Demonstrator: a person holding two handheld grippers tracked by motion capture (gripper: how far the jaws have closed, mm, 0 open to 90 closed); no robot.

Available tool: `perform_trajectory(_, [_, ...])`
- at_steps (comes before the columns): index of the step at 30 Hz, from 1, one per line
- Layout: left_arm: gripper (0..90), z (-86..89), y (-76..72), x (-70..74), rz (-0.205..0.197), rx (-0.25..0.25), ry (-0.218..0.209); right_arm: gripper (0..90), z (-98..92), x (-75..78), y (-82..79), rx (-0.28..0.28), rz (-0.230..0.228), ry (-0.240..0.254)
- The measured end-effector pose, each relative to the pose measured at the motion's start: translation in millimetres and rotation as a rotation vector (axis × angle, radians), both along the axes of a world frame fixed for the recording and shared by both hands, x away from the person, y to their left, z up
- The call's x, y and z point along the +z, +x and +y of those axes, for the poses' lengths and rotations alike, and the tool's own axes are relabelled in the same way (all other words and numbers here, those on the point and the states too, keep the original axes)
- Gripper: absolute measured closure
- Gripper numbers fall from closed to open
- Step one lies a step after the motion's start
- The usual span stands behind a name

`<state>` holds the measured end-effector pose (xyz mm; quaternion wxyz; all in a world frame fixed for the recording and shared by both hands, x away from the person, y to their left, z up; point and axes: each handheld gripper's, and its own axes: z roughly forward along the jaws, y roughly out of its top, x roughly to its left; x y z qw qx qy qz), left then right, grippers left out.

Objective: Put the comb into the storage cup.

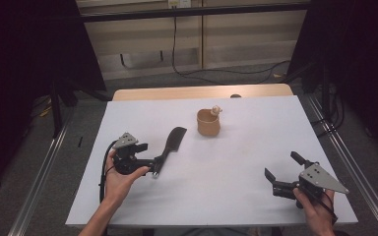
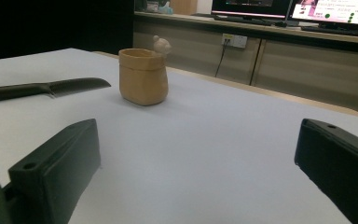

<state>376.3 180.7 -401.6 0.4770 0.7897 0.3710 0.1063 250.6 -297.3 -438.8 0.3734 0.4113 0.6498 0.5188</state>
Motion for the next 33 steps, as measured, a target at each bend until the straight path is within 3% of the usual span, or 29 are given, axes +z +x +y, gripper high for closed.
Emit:
perform_trajectory(6, [4.7, -1.4, 8.0, -2.5, 0.058, 0.006, 0.06, 0.0, 0.0, 0.0, 0.1, 0.0, 0.0, -0.001])
perform_trajectory(9, [4.3, -2.7, 10.9, 0.6, 0.067, -0.01, 0.049, 0.0, -0.1, -0.1, 0.1, 0.002, 0.0, -0.002])
perform_trajectory(12, [4.2, -4.4, 14.0, 2.6, 0.059, -0.015, 0.055, 0.0, -0.4, -0.1, 0.2, 0.002, 0.002, -0.001])
perform_trajectory(15, [4.4, -6.2, 19.1, 2.4, 0.04, 0.034, 0.082, 0.0, -0.4, -0.1, 0.2, 0.002, 0.001, -0.003])
perform_trajectory(18, [5.2, -4.9, 26.2, 1.7, 0.067, 0.032, 0.088, 0.0, -0.3, -0.1, 0.2, 0.002, 0.001, -0.001])
perform_trajectory(22, [5.6, -5.4, 31.4, 2.9, 0.039, 0.005, 0.105, 0.0, -0.6, -0.1, 0.1, 0.001, 0.002, 0.0])
perform_trajectory(25, [5.7, -9.7, 36.2, 3.7, 0.04, 0.004, 0.14, 0.0, -0.3, -0.1, 0.1, 0.002, 0.003, 0.002])
perform_trajectory(28, [6.1, -15.6, 41.1, 3.6, 0.061, 0.001, 0.166, 0.0, -0.1, 0.0, -0.2, 0.001, 0.001, 0.001])
perform_trajectory(30, [6.6, -18.6, 42.4, 3.2, 0.073, 0.005, 0.144, 0.0, -0.5, 0.0, 0.1, 0.001, 0.001, 0.004])
perform_trajectory(33, [6.8, -23.8, 45.0, 6.5, 0.111, -0.033, 0.167, 0.0, -0.6, -0.2, 0.5, 0.001, 0.002, 0.003])
